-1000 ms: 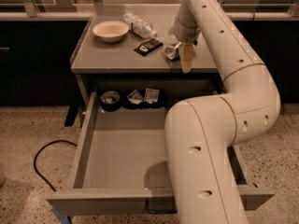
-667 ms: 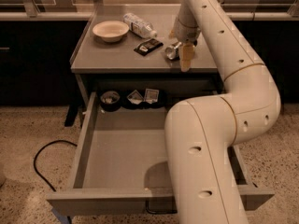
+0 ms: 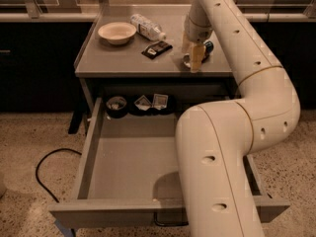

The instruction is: Place redbull can into top drawer

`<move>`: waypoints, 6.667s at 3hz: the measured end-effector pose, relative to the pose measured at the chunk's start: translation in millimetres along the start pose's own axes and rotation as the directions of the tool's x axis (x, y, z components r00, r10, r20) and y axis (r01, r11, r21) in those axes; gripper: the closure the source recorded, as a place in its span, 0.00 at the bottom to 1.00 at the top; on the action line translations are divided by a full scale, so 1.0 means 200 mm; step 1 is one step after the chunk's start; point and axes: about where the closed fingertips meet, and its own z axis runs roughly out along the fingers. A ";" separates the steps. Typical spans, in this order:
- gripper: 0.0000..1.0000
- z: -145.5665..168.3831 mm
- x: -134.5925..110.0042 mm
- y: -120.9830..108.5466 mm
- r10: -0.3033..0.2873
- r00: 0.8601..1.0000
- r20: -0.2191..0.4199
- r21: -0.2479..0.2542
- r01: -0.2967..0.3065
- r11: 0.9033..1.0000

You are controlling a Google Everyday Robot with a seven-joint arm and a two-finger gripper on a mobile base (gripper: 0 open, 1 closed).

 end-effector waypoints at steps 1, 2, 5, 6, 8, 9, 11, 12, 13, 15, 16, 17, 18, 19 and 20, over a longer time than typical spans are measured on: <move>0.87 -0.01 0.00 0.02 0.000 1.000 0.000 0.003 0.000 1.000; 1.00 -0.01 0.00 0.02 0.000 1.000 0.000 0.003 0.000 1.000; 1.00 -0.25 -0.18 0.03 0.022 0.992 0.128 0.082 -0.032 0.996; 1.00 -0.27 -0.32 0.18 0.004 0.981 0.193 0.048 -0.013 0.999; 1.00 -0.23 -0.45 0.46 -0.014 0.976 0.217 -0.068 0.029 0.997; 1.00 -0.22 -0.45 0.46 -0.014 0.976 0.217 -0.068 0.029 0.997; 1.00 -0.48 -0.62 0.74 0.000 0.963 0.270 -0.227 0.064 0.972; 1.00 -0.50 -0.70 0.96 -0.004 0.942 0.335 -0.269 0.099 0.958; 1.00 -0.34 -0.77 1.18 -0.018 0.919 0.394 -0.287 0.141 0.947; 1.00 -0.05 -0.89 1.32 -0.068 0.891 0.449 -0.293 0.219 0.931; 1.00 0.05 -0.86 1.38 -0.021 0.899 0.437 -0.300 0.168 0.939; 1.00 0.28 -0.88 1.44 0.072 0.911 0.407 -0.310 0.063 0.949; 1.00 0.55 -0.99 1.38 0.144 0.905 0.401 -0.281 -0.028 0.959; 1.00 0.72 -1.06 1.36 0.162 0.908 0.387 -0.285 -0.049 0.957; 0.82 0.73 -1.08 1.36 0.163 0.907 0.387 -0.284 -0.051 0.957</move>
Offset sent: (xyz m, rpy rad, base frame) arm -0.0029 -0.0013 0.0008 0.0009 -0.0025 0.0002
